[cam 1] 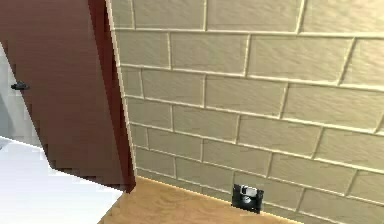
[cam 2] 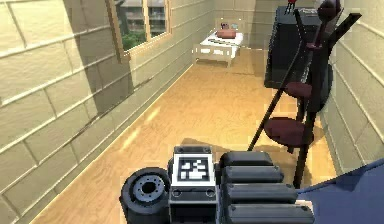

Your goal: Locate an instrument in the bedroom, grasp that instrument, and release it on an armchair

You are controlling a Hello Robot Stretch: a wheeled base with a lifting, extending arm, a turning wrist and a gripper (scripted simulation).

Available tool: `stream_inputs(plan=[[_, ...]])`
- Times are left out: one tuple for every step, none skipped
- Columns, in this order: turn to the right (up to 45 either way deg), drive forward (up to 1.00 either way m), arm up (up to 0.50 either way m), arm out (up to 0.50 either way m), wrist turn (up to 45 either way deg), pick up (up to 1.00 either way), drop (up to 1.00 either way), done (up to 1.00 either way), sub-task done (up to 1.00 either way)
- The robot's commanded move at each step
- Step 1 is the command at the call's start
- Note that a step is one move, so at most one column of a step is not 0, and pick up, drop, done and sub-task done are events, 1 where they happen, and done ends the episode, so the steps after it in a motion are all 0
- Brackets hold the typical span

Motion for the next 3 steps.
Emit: stream_inputs(plan=[[3.0, 0.0, 0.0, 0.0, 0.0, 0.0, 0.0, 0.0, 0.0], [-45.0, 0.0, 0.0, 0.0, 0.0, 0.0, 0.0, 0.0, 0.0], [-45.0, 0.0, 0.0, 0.0, 0.0, 0.0, 0.0, 0.0, 0.0]])
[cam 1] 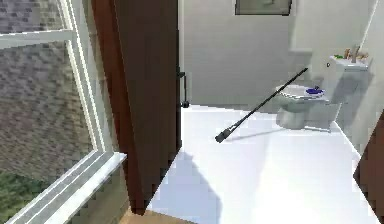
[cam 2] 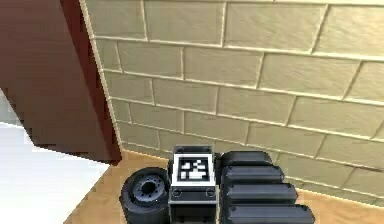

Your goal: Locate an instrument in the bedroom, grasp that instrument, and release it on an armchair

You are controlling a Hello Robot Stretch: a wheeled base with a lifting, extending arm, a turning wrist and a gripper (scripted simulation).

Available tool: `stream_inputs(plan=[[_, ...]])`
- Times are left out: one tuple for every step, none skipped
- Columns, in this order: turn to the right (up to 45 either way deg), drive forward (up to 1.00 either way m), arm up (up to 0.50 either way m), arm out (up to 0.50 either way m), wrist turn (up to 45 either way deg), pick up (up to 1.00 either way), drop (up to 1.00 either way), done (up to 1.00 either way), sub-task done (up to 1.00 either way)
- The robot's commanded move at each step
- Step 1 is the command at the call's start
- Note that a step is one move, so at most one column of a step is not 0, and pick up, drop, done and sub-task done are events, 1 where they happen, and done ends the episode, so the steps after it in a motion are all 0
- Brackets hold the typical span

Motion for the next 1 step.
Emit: stream_inputs(plan=[[-45.0, 0.0, 0.0, 0.0, 0.0, 0.0, 0.0, 0.0, 0.0]])
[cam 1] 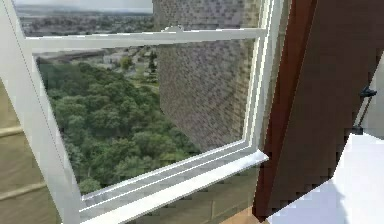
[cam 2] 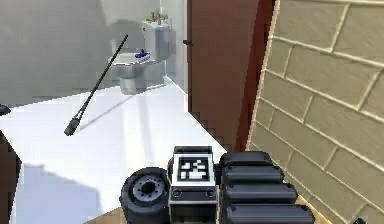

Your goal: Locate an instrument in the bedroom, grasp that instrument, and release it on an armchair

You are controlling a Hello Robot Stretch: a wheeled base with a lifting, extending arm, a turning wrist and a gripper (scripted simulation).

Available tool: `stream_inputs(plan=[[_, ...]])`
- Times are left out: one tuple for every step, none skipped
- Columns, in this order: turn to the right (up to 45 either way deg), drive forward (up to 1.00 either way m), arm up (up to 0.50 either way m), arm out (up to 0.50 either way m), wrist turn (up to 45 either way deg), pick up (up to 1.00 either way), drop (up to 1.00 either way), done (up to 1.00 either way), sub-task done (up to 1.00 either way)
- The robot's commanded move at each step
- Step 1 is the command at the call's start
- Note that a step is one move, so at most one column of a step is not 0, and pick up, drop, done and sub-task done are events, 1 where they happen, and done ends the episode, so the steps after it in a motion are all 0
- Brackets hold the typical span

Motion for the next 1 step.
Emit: stream_inputs(plan=[[-3.0, 0.0, 0.0, 0.0, 0.0, 0.0, 0.0, 0.0, 0.0]])
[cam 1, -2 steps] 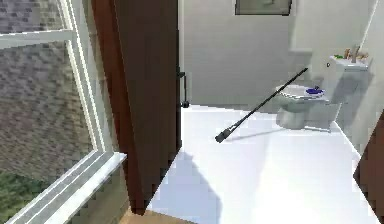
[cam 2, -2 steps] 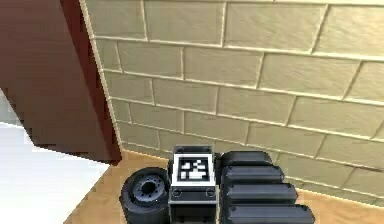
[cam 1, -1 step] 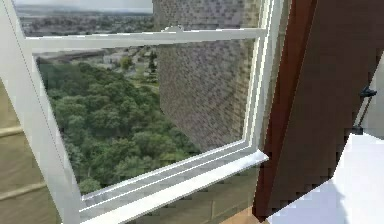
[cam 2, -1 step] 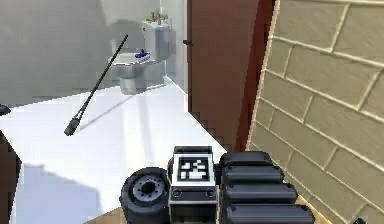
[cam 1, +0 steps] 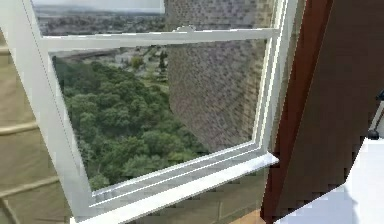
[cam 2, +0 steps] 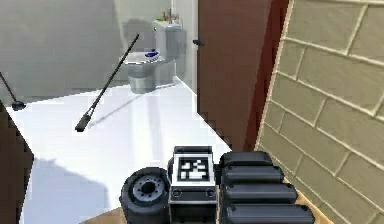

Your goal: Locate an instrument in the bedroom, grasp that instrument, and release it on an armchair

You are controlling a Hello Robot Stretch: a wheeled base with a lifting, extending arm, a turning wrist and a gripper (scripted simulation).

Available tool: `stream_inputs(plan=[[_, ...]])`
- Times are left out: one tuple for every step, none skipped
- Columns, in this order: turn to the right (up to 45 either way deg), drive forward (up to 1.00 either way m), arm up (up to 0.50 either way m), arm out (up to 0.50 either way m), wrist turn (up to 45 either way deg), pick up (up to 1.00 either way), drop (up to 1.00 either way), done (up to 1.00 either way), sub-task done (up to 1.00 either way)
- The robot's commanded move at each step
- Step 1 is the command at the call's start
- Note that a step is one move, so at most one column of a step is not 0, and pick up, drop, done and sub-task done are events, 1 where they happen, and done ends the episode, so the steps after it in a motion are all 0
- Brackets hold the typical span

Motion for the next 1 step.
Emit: stream_inputs(plan=[[45.0, 0.0, 0.0, 0.0, 0.0, 0.0, 0.0, 0.0, 0.0]])
